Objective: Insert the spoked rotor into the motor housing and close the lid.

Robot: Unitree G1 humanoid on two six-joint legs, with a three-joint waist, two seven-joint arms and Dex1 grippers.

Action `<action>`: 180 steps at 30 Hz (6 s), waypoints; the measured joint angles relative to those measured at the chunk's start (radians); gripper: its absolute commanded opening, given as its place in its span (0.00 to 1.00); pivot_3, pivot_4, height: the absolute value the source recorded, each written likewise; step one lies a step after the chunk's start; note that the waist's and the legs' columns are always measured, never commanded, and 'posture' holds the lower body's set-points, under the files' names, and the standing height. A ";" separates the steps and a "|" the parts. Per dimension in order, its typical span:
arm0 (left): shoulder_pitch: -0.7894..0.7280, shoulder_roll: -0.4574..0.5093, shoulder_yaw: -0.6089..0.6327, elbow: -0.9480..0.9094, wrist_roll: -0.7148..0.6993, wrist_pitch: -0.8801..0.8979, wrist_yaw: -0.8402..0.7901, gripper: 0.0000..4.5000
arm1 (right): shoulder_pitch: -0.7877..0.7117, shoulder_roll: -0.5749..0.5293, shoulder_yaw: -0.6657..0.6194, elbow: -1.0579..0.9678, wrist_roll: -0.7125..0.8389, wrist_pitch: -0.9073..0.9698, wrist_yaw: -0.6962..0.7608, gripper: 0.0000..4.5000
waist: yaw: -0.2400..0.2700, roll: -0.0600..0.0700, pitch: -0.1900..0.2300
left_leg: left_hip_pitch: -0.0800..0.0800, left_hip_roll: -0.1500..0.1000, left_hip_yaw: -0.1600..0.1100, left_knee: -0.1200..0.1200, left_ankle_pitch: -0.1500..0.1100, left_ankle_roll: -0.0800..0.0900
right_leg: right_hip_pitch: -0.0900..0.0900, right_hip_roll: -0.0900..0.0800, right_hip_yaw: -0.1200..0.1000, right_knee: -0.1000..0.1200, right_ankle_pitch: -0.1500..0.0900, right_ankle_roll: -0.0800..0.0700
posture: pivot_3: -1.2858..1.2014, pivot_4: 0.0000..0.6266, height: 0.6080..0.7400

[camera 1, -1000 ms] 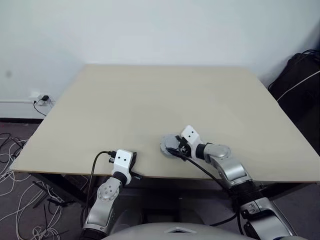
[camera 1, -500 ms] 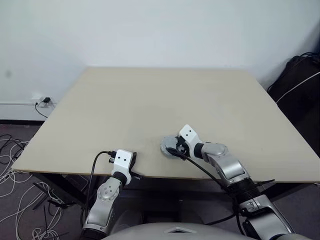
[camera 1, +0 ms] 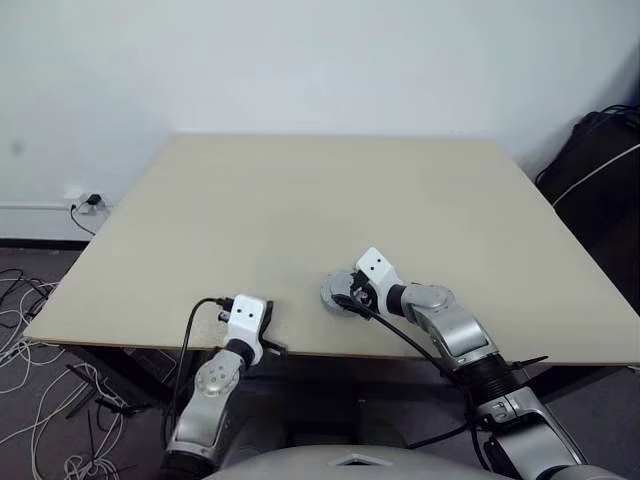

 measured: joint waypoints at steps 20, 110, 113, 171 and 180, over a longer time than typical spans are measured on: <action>-0.532 -0.080 0.072 0.246 -0.288 0.581 -0.288 0.00 | 0.037 0.013 0.011 -0.060 0.001 0.010 -0.041 0.73 | -0.018 -0.007 0.004 | 0.000 0.000 -0.001 -0.004 0.000 0.001 | 0.000 0.003 -0.001 -0.006 0.003 0.006 | 0.52 0.00 1.00; -0.604 -0.088 -0.019 0.292 -0.237 0.754 -0.328 0.00 | 0.230 0.333 -0.634 -0.181 0.653 0.585 -0.347 0.99 | 0.004 -0.004 -0.009 | -0.004 -0.006 -0.004 -0.010 -0.005 0.007 | 0.000 -0.004 0.000 -0.016 0.000 0.013 | 0.52 0.00 1.00; -0.601 -0.087 -0.019 0.285 -0.231 0.754 -0.328 0.00 | 0.228 0.360 -0.692 -0.149 0.713 0.604 -0.350 0.99 | 0.001 -0.003 -0.009 | -0.004 -0.006 -0.004 -0.010 -0.005 0.007 | 0.000 -0.004 0.000 -0.016 -0.001 0.013 | 0.52 0.00 1.00; -0.399 -0.174 0.139 0.085 -0.172 0.452 -0.044 0.00 | 0.277 0.436 -0.677 -0.077 0.860 0.605 -0.339 0.29 | -0.035 0.000 -0.001 | -0.014 -0.005 -0.004 -0.013 -0.004 0.004 | -0.014 -0.004 0.003 -0.015 0.001 0.011 | 0.52 0.00 1.00; -0.177 -0.152 0.191 -0.006 -0.311 0.251 -0.047 0.00 | 0.280 0.435 -0.678 -0.077 0.884 0.586 -0.344 0.29 | -0.034 0.002 0.001 | -0.016 -0.005 -0.002 -0.013 -0.004 0.005 | -0.016 -0.004 0.003 -0.015 0.001 0.010 | 0.52 0.00 1.00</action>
